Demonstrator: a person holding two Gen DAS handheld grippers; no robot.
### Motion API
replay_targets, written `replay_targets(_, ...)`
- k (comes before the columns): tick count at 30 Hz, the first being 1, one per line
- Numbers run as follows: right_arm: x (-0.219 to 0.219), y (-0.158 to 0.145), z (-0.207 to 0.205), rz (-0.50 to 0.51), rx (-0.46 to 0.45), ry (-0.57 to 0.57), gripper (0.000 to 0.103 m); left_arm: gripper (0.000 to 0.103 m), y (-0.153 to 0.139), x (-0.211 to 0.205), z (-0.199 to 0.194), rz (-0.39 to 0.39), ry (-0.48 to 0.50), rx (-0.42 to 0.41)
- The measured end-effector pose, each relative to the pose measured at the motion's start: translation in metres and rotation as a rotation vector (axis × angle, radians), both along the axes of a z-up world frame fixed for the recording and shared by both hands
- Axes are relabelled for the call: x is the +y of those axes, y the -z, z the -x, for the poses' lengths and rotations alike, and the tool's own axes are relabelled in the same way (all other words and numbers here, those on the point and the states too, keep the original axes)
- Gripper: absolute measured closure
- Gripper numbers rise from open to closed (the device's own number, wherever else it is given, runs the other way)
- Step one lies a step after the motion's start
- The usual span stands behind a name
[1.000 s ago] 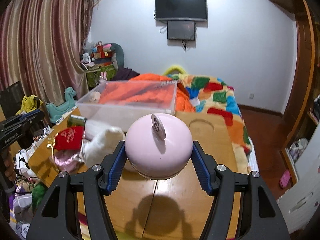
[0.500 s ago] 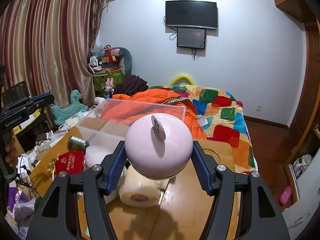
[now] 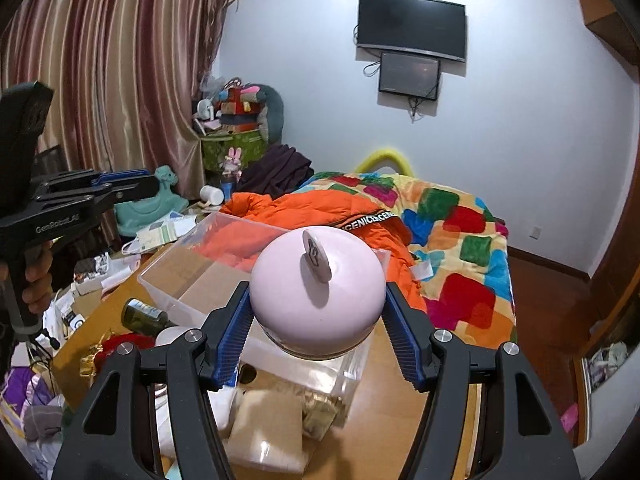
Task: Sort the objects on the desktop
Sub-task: 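Lift and carry the pink box and black clip toward the clear plastic bin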
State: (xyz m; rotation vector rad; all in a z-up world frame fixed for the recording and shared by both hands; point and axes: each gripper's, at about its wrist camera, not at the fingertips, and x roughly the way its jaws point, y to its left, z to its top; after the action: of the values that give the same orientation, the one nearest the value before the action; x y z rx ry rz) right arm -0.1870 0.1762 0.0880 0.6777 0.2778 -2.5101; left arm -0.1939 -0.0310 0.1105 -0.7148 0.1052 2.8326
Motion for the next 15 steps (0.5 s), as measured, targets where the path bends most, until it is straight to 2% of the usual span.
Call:
replay_targets(6,-0.016,0.008,0.041,-0.026,-0.066,-0.035,0.043,0.082,0.016,0.004,0.039,0.013,0.009,-0.108)
replay_targets(15,-0.041,0.032,0.1,-0.123,-0.166,-0.086,0.043,0.082,0.05,0.012,0.079,0.054,0.064,-0.274)
